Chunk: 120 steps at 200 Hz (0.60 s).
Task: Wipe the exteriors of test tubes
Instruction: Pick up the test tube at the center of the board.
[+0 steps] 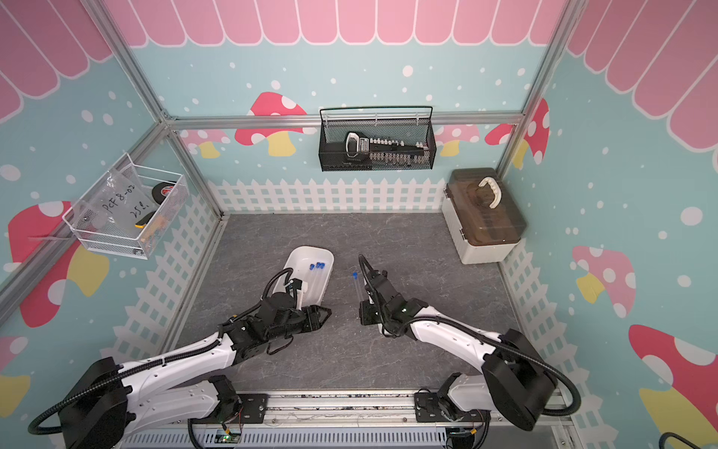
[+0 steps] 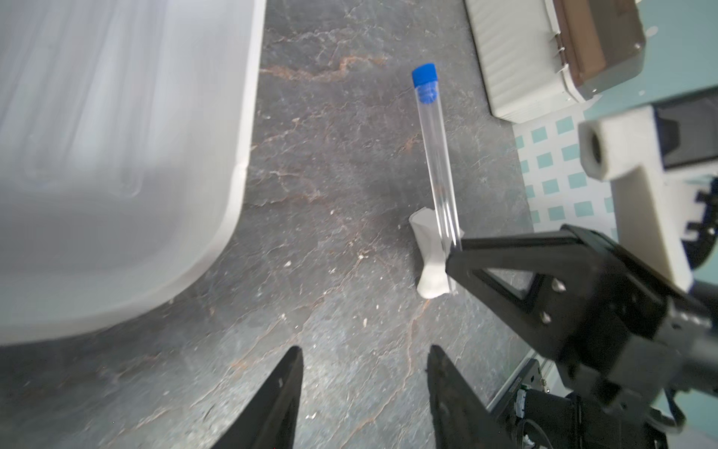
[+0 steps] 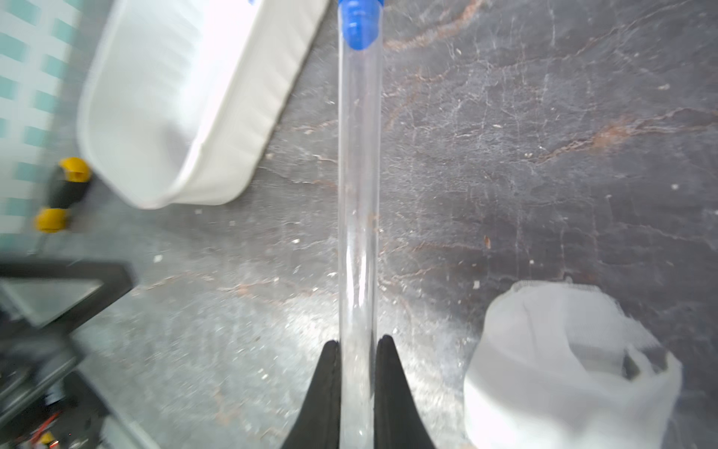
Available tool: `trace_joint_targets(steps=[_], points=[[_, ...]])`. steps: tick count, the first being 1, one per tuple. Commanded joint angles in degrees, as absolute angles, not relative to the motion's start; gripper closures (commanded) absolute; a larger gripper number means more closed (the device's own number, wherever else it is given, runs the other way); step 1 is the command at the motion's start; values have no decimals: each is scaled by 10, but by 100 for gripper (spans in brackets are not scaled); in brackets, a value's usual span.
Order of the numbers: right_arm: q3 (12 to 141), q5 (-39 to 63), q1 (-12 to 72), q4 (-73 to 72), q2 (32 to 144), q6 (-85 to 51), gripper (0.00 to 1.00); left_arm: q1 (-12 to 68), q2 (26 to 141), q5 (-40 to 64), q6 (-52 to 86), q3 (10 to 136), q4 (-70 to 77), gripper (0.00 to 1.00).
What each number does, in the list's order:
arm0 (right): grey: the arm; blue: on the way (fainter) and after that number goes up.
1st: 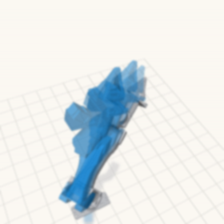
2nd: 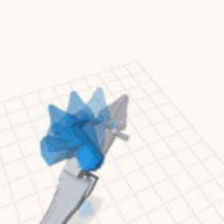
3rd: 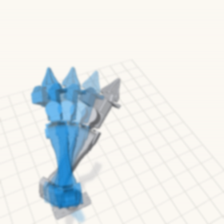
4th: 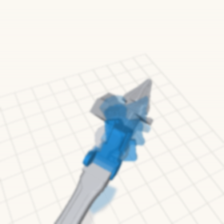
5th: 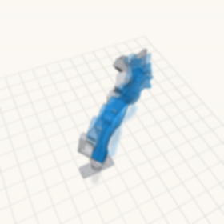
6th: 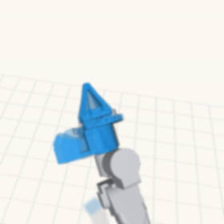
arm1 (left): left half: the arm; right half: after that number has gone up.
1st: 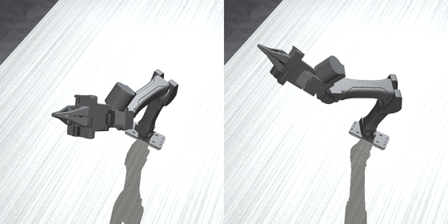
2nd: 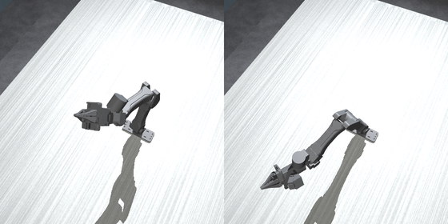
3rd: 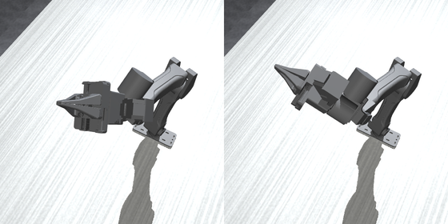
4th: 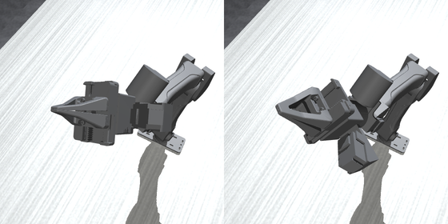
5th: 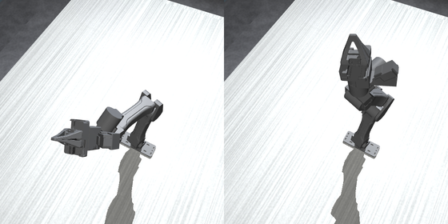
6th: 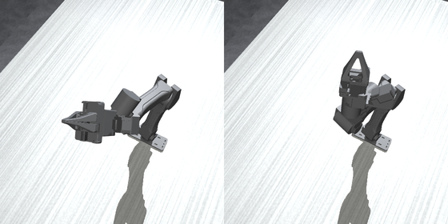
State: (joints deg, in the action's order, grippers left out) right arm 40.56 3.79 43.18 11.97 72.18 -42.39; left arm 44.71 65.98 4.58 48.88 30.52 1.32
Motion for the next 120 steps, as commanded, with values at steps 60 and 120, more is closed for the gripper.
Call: trace_joint_targets(steps=[60,120], points=[[381,82,446,143,641,-454,87,440,783,101,487,433,119,48],[395,86,459,143,643,-452,87,440,814,105,474,447,116,47]])
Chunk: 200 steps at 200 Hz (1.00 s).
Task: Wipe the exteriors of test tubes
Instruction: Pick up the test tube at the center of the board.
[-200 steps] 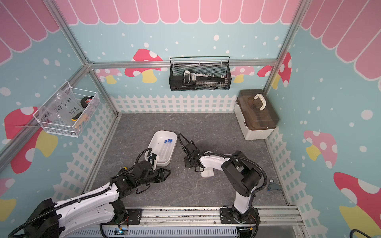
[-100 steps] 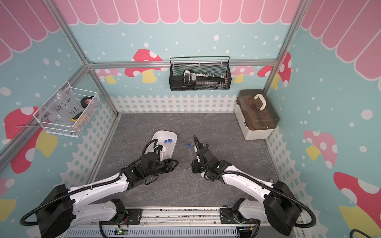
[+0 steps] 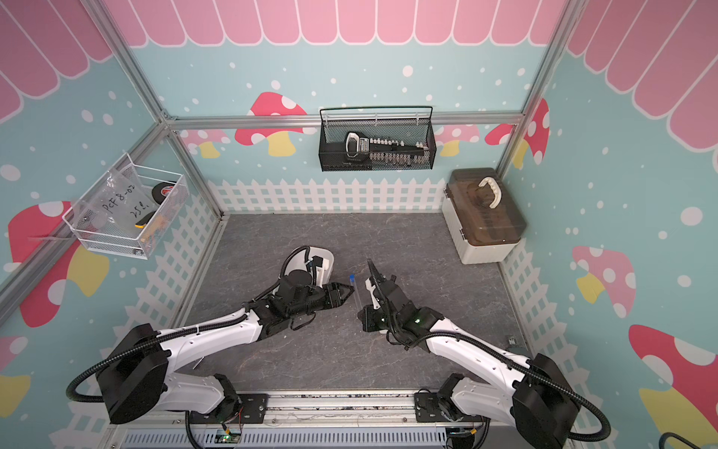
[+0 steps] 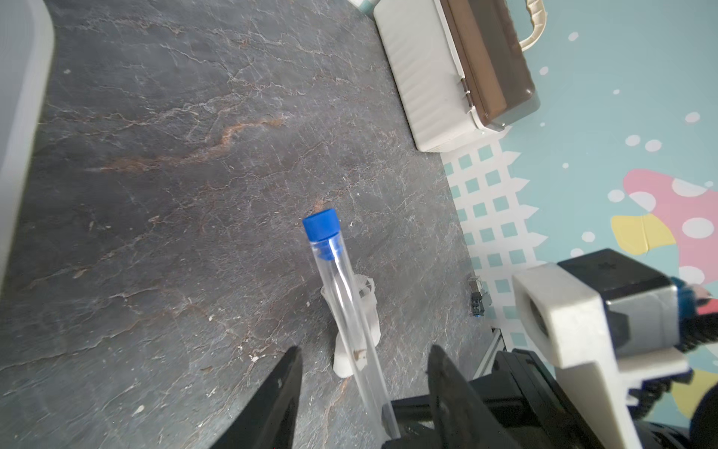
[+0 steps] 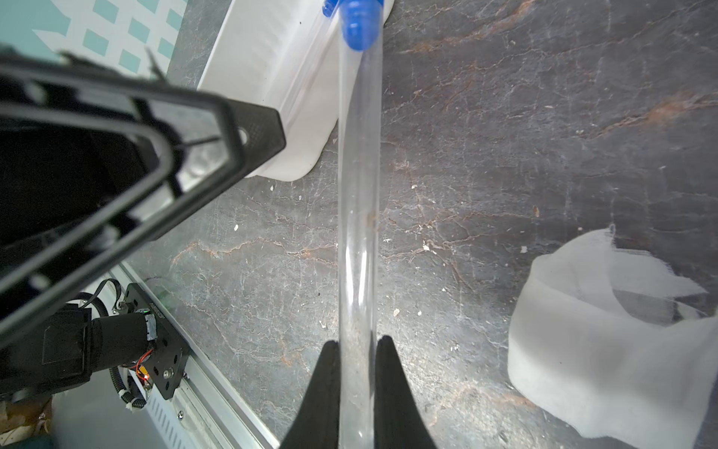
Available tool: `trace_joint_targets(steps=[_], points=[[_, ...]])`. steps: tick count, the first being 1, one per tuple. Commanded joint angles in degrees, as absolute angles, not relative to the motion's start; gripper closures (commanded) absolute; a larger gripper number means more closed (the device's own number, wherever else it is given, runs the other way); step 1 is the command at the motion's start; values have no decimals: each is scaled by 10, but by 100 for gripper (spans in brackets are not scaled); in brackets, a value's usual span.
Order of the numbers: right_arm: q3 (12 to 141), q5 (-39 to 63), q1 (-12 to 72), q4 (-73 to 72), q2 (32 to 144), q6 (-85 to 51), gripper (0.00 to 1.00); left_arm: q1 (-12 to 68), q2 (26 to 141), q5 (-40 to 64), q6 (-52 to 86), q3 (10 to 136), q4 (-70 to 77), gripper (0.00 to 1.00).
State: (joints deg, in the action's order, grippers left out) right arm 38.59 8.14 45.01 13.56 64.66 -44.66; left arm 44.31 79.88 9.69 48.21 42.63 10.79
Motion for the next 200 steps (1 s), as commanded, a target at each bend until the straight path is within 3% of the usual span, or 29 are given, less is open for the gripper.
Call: trace_joint_targets(steps=[1,72,140,200], points=[[395,86,459,143,643,-452,87,440,815,106,474,447,116,47],[409,87,479,140,639,-447,86,431,841,111,477,462,122,50],[404,68,495,130,638,-441,84,425,841,121,492,463,142,77],[409,56,510,125,635,-432,84,425,850,129,498,457,150,73]])
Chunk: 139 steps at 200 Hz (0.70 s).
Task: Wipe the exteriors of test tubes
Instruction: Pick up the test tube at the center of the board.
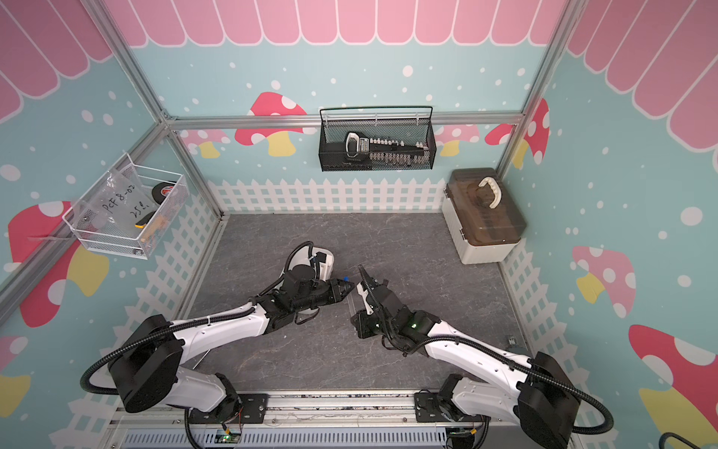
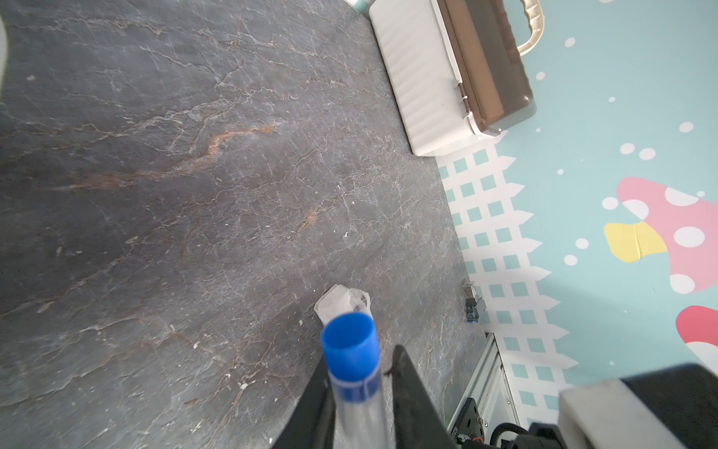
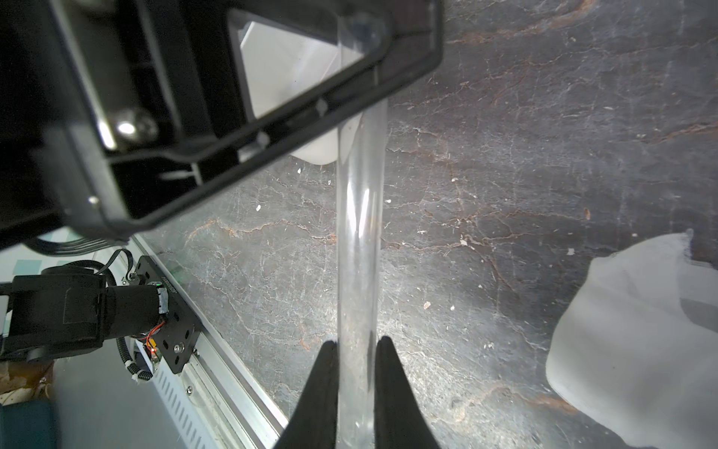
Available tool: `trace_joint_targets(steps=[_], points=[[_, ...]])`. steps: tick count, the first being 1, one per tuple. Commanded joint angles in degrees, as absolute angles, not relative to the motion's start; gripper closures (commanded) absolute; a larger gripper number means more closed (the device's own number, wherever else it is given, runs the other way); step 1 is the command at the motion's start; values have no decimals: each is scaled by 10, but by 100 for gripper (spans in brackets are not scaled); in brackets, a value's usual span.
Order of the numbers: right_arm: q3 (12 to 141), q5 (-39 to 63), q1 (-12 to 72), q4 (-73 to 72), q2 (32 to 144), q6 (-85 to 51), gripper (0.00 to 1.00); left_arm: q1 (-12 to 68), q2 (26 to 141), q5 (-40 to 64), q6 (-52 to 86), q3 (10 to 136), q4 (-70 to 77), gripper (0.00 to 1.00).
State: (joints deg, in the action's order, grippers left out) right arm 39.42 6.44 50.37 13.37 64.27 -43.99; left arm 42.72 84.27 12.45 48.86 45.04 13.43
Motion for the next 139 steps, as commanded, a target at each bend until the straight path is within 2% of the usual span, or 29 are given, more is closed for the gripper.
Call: trace_joint_targets(steps=[1,14,41,63,104,139], points=[[409,56,510,124,634,-432,84,425,850,130,498,457,150,73],[410,57,512,124,633,-430,84,424,851,130,499,457,152,74],[407,56,513,123,632,-430,84,421,850,134,499,459,156,85],[404,56,513,122,637,-433,83,419,844,135,502,457,157,89],[395,46,513,115,635,-443,59,412,825,130,509,442,160,90],[394,-33,512,189,592,-454,53,396,796,131,506,422,147,90]])
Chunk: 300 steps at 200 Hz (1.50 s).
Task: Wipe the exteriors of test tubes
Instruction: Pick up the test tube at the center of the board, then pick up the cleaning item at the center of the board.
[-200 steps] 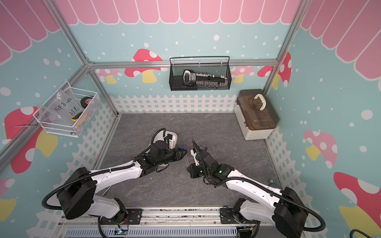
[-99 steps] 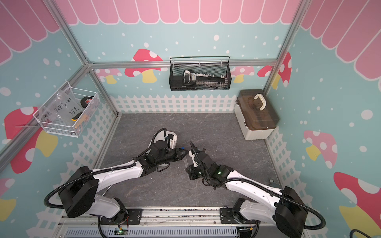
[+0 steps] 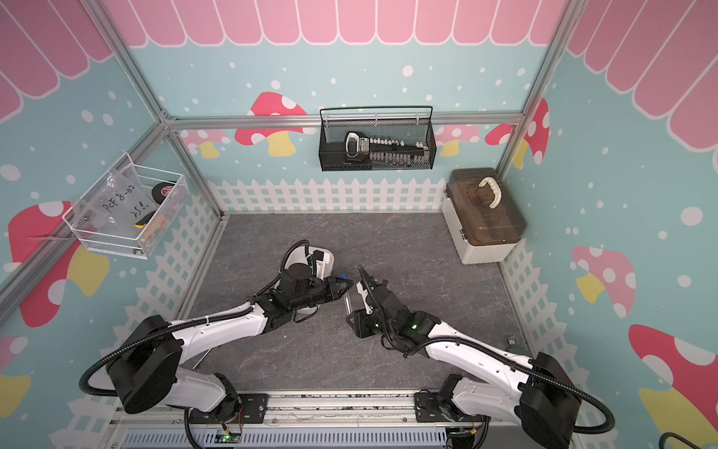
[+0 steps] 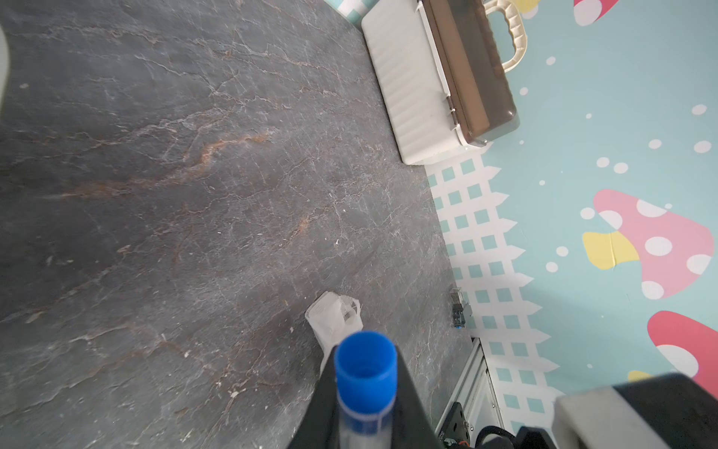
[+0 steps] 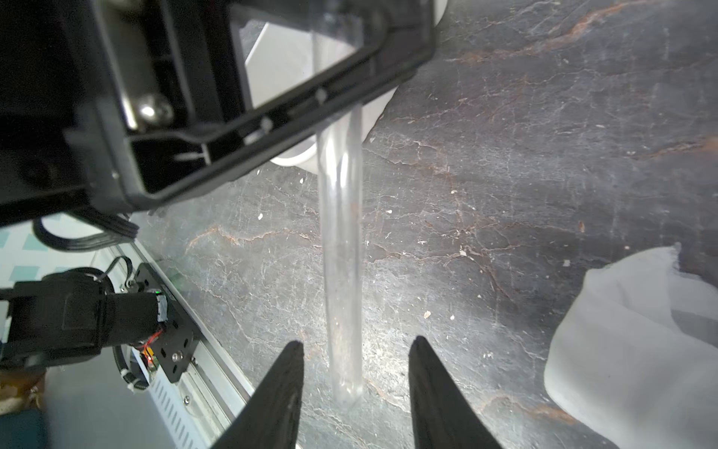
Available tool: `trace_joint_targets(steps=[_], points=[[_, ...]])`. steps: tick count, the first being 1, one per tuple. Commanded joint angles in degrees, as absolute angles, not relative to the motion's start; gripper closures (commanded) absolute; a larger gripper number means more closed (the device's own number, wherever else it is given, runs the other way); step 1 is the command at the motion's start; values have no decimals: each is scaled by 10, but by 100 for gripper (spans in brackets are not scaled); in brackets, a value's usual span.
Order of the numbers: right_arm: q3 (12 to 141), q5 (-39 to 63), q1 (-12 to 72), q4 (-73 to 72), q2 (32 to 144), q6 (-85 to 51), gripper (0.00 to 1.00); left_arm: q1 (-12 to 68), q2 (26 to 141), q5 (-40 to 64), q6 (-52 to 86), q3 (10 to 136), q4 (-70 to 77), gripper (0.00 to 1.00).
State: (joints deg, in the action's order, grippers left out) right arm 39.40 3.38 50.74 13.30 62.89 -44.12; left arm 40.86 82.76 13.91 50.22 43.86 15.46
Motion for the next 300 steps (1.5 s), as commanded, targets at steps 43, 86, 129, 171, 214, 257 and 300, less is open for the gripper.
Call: trace_joint_targets(steps=[43,86,129,171,214,257,300], points=[[413,-126,453,326,608,-471,52,392,738,121,473,414,84,88],[460,-102,401,330,724,-433,52,390,693,104,474,382,66,88],[475,-104,401,305,831,-415,52,389,677,104,481,364,66,88],[481,-97,398,284,885,-402,82,389,674,105,480,362,64,88],[497,-53,400,306,775,-378,94,387,677,99,481,364,67,87],[491,77,403,255,615,-383,94,379,693,106,482,380,76,87],[498,139,413,193,569,-432,95,375,713,117,479,395,84,87]])
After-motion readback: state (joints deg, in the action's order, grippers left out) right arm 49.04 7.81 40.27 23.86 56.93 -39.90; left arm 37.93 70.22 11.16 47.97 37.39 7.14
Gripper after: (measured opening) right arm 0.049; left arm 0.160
